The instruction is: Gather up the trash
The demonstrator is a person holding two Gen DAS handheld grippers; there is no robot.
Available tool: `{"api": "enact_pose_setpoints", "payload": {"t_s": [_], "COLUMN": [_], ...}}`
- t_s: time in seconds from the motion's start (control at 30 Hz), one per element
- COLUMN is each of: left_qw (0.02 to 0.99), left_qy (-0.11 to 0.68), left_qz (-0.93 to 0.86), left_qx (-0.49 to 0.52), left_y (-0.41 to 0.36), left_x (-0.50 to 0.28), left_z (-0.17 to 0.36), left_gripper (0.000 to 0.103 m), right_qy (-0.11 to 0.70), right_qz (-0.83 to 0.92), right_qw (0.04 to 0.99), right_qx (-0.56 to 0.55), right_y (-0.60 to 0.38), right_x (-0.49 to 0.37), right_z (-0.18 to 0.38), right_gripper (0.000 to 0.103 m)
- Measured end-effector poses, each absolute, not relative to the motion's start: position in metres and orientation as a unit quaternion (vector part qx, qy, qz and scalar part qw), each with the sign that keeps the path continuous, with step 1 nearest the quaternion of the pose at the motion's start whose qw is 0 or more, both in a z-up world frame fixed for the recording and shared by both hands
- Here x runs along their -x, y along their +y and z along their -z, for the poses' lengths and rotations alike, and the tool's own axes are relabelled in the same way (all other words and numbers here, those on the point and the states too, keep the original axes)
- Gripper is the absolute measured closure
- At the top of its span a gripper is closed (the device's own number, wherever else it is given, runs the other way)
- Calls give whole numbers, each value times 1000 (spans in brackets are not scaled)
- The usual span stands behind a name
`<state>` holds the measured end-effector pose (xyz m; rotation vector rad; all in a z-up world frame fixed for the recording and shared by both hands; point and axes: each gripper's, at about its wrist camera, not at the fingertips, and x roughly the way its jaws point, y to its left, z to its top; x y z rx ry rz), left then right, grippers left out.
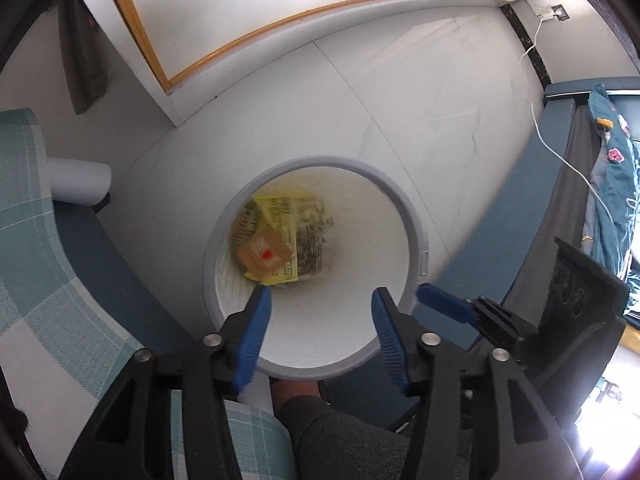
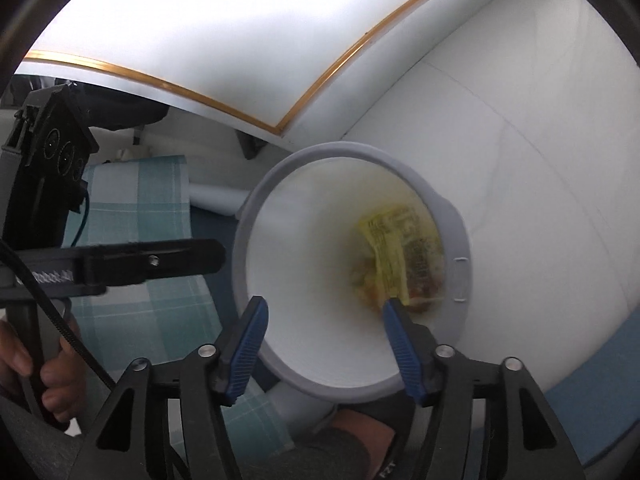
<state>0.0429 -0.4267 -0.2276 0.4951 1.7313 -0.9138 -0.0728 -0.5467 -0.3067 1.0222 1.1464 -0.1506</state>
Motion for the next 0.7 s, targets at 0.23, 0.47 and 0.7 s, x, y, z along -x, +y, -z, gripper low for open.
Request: {"api": "enact_pose_setpoints", "payload": {"t_s": [0.23, 0.47, 0.7], "left_qw": [576, 635, 664], "left_qy": [687, 636, 613], "left_qz": [390, 380, 372], "left_qx": [-211, -220, -210], "left_y": [-415, -399, -382], "left_x": [-38, -33, -29], "left_z": [202, 161, 138], "left_gripper": [44, 44, 43], "right_qy": [500, 484, 477], "right_qz": [101, 110, 108], "right_qw": [730, 754, 771], "right_qx": [-454, -431, -408], "right_y": [-565, -570, -567], "right_x": [91, 99, 105], "right_z": [281, 244, 209], "right_gripper": [38, 32, 26]}}
